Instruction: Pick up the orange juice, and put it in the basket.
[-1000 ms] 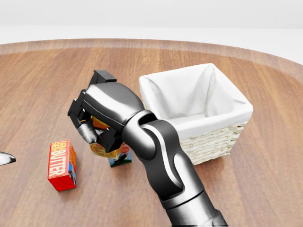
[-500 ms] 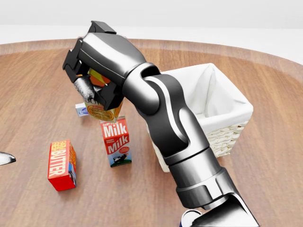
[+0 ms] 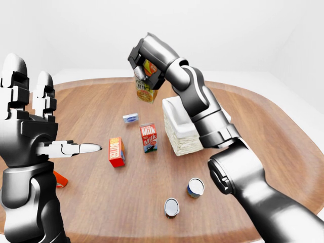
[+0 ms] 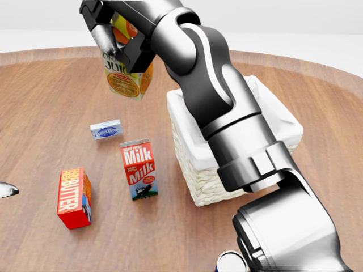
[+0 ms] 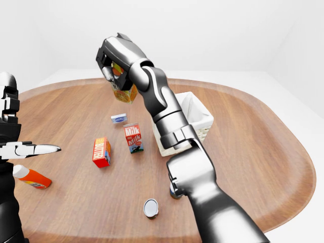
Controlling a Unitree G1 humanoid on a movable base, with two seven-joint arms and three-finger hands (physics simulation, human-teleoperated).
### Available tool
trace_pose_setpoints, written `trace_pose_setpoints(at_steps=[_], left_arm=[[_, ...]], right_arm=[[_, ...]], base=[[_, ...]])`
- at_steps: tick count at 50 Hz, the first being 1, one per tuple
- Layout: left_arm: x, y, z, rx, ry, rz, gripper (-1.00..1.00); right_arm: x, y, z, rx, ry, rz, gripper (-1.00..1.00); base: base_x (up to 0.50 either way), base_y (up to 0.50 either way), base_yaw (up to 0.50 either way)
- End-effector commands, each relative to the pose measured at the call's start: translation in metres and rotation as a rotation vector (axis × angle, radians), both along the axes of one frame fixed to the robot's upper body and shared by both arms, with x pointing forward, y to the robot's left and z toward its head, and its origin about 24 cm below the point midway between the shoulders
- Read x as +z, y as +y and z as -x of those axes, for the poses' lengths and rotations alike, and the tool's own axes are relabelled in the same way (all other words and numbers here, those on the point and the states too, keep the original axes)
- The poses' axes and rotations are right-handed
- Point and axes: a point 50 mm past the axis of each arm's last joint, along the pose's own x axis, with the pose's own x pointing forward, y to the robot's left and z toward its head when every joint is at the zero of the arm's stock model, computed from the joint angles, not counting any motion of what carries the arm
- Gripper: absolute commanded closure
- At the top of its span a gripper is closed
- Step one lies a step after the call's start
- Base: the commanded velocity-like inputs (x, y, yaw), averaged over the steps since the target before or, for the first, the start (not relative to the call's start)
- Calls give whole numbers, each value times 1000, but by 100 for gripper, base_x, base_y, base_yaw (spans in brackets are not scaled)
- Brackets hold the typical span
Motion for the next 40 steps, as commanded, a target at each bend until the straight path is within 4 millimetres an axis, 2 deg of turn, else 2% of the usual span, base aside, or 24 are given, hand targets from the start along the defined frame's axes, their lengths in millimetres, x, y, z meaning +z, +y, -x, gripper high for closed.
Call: trace_pose_setpoints(at_steps=[1,12,27,40], left_arm=[[0,0,0,0,0,0,-100],[0,0,0,0,0,0,-100],[0,0,0,0,0,1,-100],[1,0,0,-2,-2,-1,-100]], right_arm=[[25,-15,-18,-103,-1,-56,100],[23,-33,-31,-198,40,-48,100],[25,-53,-39,-278,47,-59,100],[19,-66,-43,-326,65,-83,100]], base=[[0,0,0],[0,0,0],[0,0,0],[0,0,0]])
